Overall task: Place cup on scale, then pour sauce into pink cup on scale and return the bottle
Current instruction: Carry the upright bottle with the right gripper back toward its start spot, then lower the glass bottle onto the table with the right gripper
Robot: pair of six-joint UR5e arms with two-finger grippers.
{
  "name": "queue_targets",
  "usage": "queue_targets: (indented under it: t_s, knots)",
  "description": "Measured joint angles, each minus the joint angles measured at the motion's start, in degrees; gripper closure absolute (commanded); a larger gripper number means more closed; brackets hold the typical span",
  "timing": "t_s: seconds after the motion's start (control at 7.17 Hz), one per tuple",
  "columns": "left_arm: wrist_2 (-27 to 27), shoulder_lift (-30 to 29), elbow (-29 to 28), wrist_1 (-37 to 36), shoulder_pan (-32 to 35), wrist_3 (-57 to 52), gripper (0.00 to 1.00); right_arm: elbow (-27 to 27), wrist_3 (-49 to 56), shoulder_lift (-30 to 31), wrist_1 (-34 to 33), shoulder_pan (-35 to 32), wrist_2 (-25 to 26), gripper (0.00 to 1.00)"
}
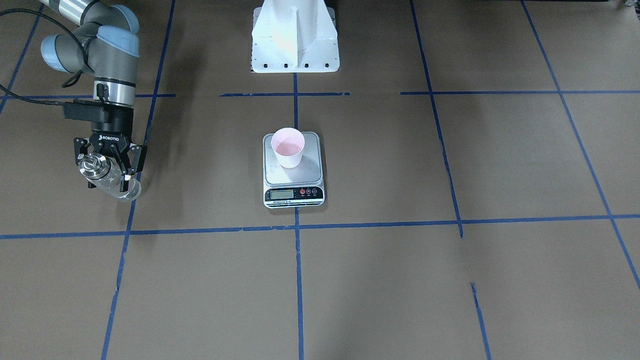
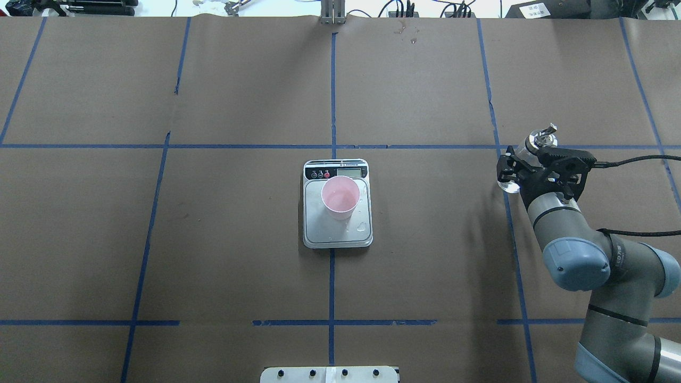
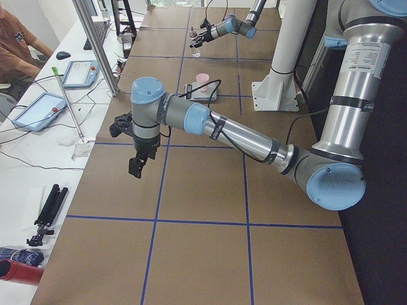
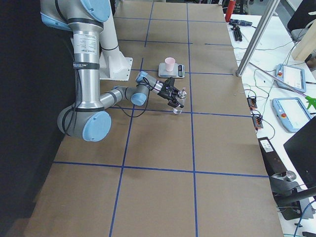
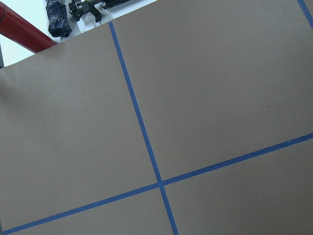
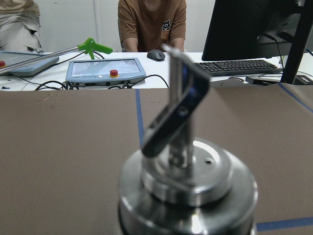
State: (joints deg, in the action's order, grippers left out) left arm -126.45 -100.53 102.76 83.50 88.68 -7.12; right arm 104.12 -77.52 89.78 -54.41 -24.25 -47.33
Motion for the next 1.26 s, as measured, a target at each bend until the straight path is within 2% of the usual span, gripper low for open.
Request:
queue_targets:
  t_s: [0.7,0.84,0.98,1.26]
  knots:
    - [0.06,-0.01,-0.01,0.0,0.0,0.0,0.0,-0.37,-0.26,-0.52,0.09,1.41,-0.11,1.0]
    - [0.07,-0.01,-0.01,0.0,0.0,0.0,0.0,-0.32,-0.28,-0.54,0.09,1.56,-0.15,0.89]
    - [0.06,-0.04,-0.01,0.0,0.0,0.0,0.0,-0.19,-0.32,-0.56,0.09,1.62,-0.17,0.56]
    - [0.07,-0.15,-0.01,0.0,0.0,0.0,0.0,-0.39,-0.35,-0.57,0.09,1.66,-0.14,0.29]
